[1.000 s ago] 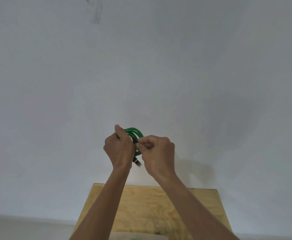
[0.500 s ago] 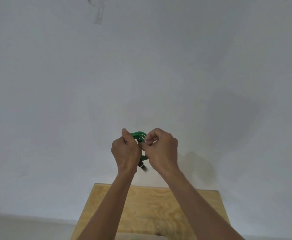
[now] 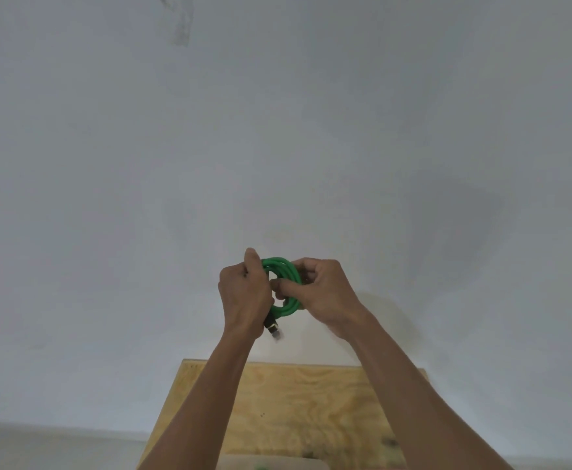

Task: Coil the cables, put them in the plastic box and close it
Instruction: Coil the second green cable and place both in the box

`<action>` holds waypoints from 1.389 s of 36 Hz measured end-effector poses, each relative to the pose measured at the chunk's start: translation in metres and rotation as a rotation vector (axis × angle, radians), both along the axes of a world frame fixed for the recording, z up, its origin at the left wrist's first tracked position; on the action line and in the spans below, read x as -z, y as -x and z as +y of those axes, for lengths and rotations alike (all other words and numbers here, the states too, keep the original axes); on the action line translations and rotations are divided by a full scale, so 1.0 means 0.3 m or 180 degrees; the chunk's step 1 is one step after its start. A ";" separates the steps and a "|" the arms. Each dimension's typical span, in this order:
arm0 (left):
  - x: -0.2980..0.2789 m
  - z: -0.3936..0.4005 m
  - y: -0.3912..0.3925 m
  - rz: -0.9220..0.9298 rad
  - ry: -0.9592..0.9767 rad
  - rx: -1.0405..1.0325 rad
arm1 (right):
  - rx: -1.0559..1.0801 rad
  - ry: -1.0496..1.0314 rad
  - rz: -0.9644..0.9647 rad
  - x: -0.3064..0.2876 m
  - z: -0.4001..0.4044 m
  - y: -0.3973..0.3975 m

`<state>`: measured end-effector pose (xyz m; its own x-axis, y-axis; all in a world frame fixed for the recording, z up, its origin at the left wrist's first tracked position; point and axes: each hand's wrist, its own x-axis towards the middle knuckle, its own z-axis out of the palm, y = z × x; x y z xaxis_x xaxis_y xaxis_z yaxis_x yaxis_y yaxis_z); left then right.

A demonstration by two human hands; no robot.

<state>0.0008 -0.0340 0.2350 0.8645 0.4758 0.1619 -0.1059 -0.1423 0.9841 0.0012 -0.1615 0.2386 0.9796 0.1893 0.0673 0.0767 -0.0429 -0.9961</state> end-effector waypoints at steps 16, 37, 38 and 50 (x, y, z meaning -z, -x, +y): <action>0.024 0.022 0.012 0.0124 -0.0376 0.0071 | -0.0326 -0.0418 0.0640 0.020 -0.029 -0.002; 0.015 0.015 0.005 -0.0029 -0.1219 0.0253 | 0.0138 0.0161 0.0372 0.081 0.027 0.005; 0.014 0.015 0.004 -0.0038 -0.1267 0.0263 | 0.0056 0.0133 0.0422 0.078 0.025 0.007; 0.039 0.028 0.003 0.0034 -0.1311 0.0238 | 0.0293 0.0459 0.0103 0.076 0.016 0.005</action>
<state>-0.0001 -0.0255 0.2232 0.8969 0.3089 0.3163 -0.1210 -0.5167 0.8476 -0.0004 -0.1568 0.2156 0.9945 0.1039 0.0141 0.0339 -0.1908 -0.9810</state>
